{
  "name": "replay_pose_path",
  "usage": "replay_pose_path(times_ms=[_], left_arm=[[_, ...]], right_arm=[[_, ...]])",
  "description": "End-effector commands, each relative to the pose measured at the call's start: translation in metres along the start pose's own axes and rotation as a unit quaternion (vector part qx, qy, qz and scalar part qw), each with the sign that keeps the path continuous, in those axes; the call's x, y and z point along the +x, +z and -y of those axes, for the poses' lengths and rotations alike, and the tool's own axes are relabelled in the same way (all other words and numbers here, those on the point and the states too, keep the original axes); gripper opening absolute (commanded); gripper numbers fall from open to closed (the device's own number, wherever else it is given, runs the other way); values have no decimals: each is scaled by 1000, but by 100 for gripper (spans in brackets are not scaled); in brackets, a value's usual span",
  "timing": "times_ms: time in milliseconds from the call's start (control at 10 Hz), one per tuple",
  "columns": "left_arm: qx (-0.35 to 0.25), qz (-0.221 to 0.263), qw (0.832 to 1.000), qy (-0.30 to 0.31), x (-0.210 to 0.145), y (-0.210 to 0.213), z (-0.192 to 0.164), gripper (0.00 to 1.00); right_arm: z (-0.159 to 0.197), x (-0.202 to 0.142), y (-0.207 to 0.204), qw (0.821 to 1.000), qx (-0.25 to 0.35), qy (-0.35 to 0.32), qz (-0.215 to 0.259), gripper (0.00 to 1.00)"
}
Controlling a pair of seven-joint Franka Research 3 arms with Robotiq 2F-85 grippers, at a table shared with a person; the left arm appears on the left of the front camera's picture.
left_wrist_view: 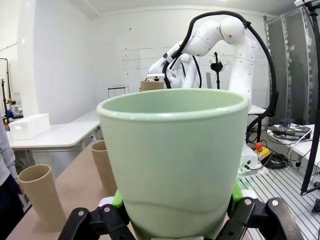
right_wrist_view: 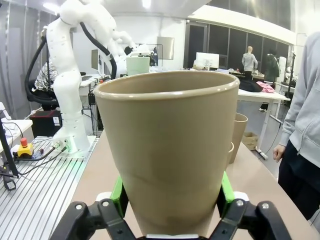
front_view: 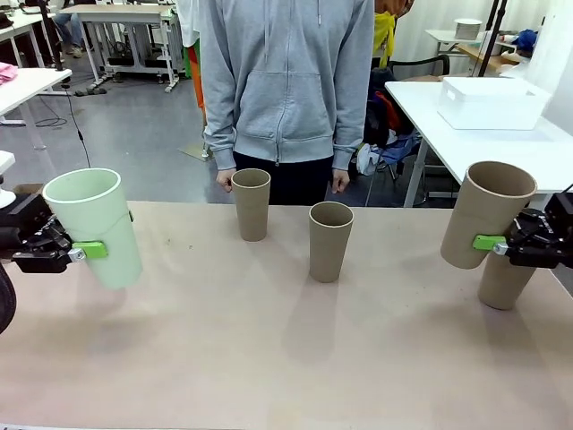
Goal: Stack the cups and store them in the basket.
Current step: Pick up two Reusable plastic cups , one in each hand.
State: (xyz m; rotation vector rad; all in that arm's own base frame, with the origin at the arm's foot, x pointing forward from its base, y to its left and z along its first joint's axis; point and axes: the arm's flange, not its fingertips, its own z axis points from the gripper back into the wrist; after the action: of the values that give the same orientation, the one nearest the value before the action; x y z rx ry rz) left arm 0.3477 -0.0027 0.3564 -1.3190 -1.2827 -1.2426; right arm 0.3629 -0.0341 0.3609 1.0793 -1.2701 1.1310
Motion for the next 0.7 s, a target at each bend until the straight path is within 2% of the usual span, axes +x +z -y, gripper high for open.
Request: replay_pose_path(times_ms=[0, 200, 300, 600], left_arm=[[5, 12, 1000, -13, 11, -28, 47, 85], [6, 22, 1000, -7, 13, -32, 44, 85], [-1, 3, 1000, -9, 7, -2, 0, 85], [-1, 3, 1000, -9, 7, -2, 0, 85]], right_arm=[[-76, -1, -31, 1000, -20, -19, -4, 84], [-73, -3, -30, 999, -19, -26, -6, 84], [1, -1, 1, 1000, -3, -7, -4, 84], [1, -1, 1, 1000, -3, -7, -4, 84]])
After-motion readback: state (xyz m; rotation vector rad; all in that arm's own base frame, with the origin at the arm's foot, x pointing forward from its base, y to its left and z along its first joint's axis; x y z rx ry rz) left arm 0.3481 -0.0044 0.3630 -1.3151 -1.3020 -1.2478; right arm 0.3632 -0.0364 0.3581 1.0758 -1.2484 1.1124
